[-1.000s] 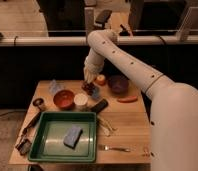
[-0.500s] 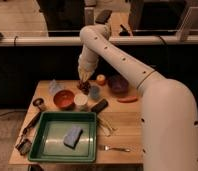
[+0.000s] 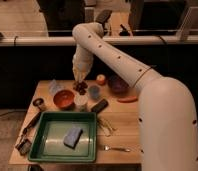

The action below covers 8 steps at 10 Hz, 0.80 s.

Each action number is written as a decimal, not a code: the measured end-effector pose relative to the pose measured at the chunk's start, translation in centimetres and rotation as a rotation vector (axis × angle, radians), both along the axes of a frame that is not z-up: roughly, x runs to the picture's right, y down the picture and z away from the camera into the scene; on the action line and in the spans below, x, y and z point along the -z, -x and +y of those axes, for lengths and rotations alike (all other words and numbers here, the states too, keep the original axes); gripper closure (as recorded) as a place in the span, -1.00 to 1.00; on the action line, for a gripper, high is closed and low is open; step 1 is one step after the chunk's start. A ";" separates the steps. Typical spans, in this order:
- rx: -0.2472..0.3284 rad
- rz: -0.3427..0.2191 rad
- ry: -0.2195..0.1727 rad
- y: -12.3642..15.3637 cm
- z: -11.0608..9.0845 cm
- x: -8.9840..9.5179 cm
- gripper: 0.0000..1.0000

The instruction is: Place grapes in paper cup

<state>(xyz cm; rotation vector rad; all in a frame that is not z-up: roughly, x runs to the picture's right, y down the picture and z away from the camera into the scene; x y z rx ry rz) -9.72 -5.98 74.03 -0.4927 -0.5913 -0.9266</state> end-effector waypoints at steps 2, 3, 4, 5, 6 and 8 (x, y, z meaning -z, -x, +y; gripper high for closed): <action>0.027 -0.013 -0.004 0.5 0.3 0.6 0.91; 0.038 -0.017 -0.001 0.7 0.5 0.7 0.91; 0.044 -0.019 0.002 0.8 0.7 0.8 0.91; 0.048 -0.022 0.005 0.9 0.9 0.8 0.91; 0.049 -0.024 0.007 0.9 1.0 0.8 0.91; 0.050 -0.032 0.014 1.0 1.3 0.7 0.91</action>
